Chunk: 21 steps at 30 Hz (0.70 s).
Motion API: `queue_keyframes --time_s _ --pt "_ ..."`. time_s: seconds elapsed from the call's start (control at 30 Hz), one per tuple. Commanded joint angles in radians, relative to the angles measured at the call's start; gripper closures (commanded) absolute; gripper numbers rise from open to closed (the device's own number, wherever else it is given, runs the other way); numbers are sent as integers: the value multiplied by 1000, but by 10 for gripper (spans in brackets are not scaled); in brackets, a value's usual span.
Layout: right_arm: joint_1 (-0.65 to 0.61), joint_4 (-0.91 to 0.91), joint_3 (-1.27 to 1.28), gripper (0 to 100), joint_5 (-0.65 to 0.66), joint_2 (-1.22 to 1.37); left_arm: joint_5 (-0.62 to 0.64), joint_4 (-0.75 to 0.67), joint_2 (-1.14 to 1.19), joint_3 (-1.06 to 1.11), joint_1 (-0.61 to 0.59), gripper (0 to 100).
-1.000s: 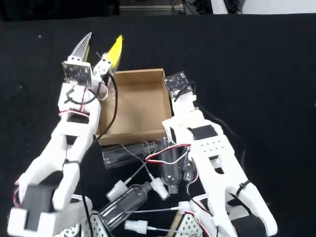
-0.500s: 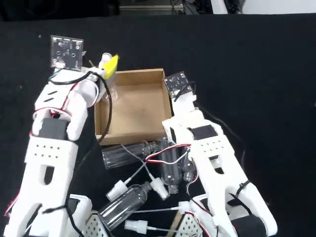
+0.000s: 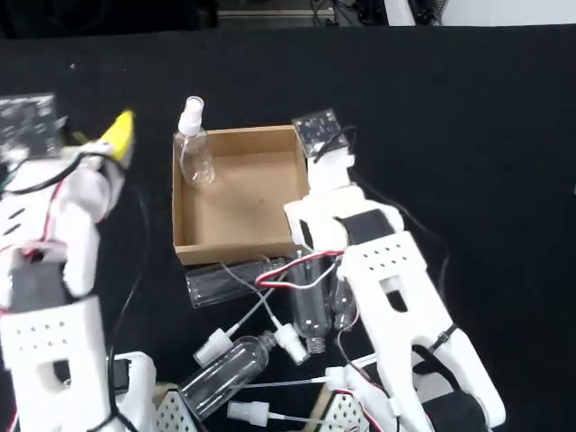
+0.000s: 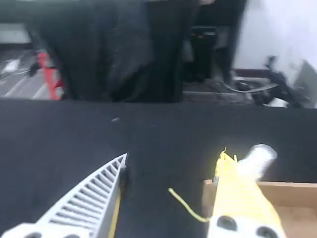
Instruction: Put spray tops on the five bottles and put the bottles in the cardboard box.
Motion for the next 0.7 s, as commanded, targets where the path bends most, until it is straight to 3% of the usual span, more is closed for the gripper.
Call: queue_keyframes --time_s 0.0,0.07,0.2,0.4,0.57,0.67 --pt "78 141 -145 738 32 -54 -9 183 -176 -44 -54 744" --pt "144 229 -194 752 98 -51 -63 265 -250 -44 -53 744" --pt "313 331 -265 792 196 -58 -308 414 -302 -31 16 744" --pt "535 443 -328 789 338 -58 -505 730 -120 -58 143 743" --pt "723 446 -325 789 407 -50 -526 968 61 -188 409 742" --pt "818 446 -321 789 454 -48 -496 1000 135 -199 608 743"
